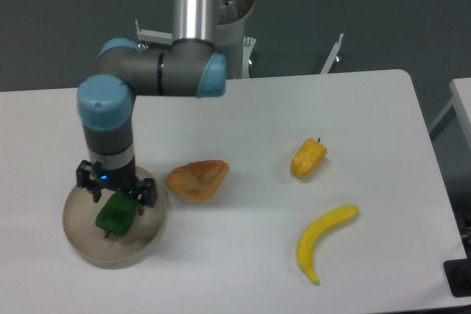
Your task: Place the green pepper on the plate
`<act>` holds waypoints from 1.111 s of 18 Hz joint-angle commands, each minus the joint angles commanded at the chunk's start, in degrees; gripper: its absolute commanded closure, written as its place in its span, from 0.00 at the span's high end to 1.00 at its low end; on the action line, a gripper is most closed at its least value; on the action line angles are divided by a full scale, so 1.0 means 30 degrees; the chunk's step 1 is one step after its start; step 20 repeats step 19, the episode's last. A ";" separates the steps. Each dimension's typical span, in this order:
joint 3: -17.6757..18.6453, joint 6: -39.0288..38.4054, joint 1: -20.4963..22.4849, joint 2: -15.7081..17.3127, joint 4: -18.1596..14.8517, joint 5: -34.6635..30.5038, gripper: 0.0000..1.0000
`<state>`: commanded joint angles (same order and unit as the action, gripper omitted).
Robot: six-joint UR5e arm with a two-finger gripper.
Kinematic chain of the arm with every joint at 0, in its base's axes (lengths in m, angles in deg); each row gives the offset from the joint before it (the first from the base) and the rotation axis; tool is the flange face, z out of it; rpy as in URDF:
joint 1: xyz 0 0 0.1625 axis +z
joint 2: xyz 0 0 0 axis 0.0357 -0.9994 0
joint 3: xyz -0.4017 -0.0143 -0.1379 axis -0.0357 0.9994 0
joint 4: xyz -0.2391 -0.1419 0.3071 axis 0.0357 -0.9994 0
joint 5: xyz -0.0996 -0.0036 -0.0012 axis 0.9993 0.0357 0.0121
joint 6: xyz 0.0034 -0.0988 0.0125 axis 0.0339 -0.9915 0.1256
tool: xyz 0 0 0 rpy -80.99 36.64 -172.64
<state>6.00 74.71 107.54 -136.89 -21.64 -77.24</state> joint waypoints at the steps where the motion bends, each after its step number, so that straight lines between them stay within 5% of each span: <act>1: -0.0175 0.0761 0.0469 0.0059 -0.0524 -0.0059 1.00; 5: -0.0909 0.4568 0.2196 0.0060 -0.2110 -0.0176 1.00; 13: -0.0939 1.0166 0.4690 0.0089 -0.1907 -0.1640 1.00; 20: -0.0997 1.2484 0.5307 -0.0203 -0.1789 -0.2137 1.00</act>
